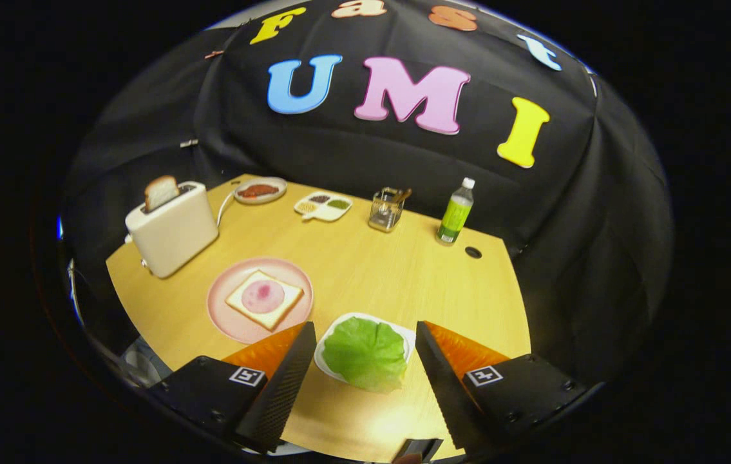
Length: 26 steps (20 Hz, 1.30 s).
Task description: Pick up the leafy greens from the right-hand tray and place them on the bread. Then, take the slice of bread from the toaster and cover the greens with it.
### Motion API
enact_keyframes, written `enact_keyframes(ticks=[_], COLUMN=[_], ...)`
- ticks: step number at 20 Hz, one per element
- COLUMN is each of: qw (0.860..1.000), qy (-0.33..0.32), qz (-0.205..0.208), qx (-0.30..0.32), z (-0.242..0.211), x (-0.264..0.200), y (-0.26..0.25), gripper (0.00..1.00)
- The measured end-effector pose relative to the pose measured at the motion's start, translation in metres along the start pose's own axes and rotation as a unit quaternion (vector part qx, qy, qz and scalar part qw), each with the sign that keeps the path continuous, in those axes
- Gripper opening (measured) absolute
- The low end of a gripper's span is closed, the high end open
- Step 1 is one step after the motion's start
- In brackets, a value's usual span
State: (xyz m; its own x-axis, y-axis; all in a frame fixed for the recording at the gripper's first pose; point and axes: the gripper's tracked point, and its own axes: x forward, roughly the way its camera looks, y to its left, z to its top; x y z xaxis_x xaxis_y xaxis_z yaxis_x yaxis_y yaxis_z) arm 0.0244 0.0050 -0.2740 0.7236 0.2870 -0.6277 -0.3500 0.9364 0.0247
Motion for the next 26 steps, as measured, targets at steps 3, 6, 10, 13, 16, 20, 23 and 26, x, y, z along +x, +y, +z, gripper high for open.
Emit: enact_keyframes(ticks=[3, 6, 10, 13, 16, 20, 23, 26], qw=[0.998, 0.993, 0.986, 0.979, 0.975, 0.975, 0.975, 0.981], qy=[0.052, 0.103, 0.152, 0.185, 0.205, 0.205, 0.206, 0.177], qz=[0.029, 0.047, 0.071, 0.08, 0.085, 0.081, 0.073, 0.067], qx=[-0.019, -0.019, -0.012, 0.0, 0.008, 0.015, 0.026, 0.032], z=[-0.029, -0.054, -0.078, -0.094, -0.106, -0.104, -0.101, -0.079], x=[0.039, 0.071, 0.104, 0.115, 0.121, 0.122, 0.119, 0.107], y=[-0.003, -0.005, -0.001, 0.002, 0.002, -0.003, -0.005, -0.004], gripper=[0.95, 0.92, 0.85, 0.8, 0.77, 0.47, 0.14, 0.14])
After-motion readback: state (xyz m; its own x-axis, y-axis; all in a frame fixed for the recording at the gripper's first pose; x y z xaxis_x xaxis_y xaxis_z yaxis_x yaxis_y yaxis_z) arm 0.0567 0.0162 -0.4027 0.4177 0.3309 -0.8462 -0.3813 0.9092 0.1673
